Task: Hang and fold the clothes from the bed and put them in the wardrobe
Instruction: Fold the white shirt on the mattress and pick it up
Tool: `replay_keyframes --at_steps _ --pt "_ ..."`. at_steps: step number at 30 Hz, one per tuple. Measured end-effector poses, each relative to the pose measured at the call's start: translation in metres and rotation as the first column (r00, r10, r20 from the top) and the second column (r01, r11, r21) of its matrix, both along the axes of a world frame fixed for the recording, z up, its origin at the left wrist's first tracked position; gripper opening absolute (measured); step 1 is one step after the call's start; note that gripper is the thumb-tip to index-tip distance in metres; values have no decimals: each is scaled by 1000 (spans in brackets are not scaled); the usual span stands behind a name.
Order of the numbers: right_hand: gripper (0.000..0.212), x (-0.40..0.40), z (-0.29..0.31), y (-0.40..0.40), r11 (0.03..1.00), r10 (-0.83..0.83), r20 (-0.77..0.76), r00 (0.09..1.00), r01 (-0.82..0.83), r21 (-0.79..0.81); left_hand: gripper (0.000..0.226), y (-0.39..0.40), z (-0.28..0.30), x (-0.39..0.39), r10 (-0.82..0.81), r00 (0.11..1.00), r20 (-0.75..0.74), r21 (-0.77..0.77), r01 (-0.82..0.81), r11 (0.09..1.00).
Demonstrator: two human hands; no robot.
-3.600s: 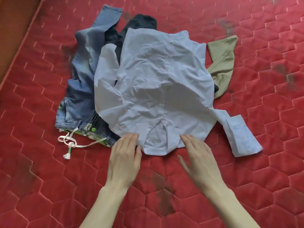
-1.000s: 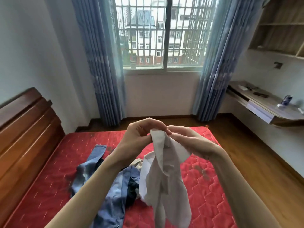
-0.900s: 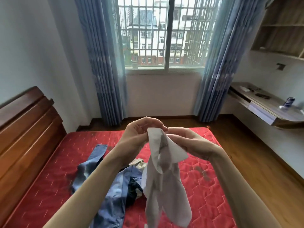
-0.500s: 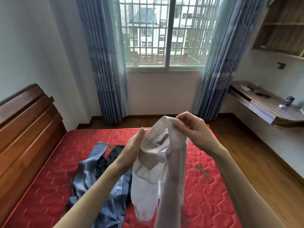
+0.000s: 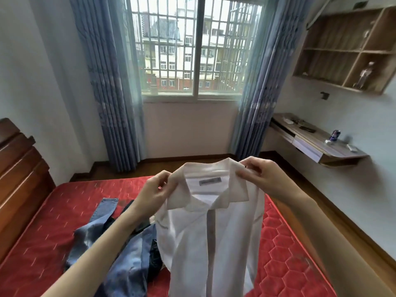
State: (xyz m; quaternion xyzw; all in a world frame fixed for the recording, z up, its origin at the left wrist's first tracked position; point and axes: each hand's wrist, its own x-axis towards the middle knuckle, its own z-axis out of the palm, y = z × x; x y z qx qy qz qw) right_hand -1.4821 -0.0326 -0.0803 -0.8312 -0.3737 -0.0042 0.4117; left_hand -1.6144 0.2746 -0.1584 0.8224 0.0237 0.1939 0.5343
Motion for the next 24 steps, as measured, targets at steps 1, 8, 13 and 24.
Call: replay_keyframes --at_steps 1,8,13,24 --pt "22 4 -2 -5 999 -25 18 1000 26 -45 18 -2 4 5 -28 1000 -11 30 29 999" --pt "30 37 -19 -56 989 -145 109 983 146 6 33 -19 4 50 -159 965 -206 450 238 861" --pt "28 67 -25 -98 994 -109 163 980 113 -13 37 -33 4 82 -87 944 -318 470 236 850" --pt "43 196 -43 -218 929 180 111 977 -132 -345 24 -120 17 137 90 945 -315 520 92 849"
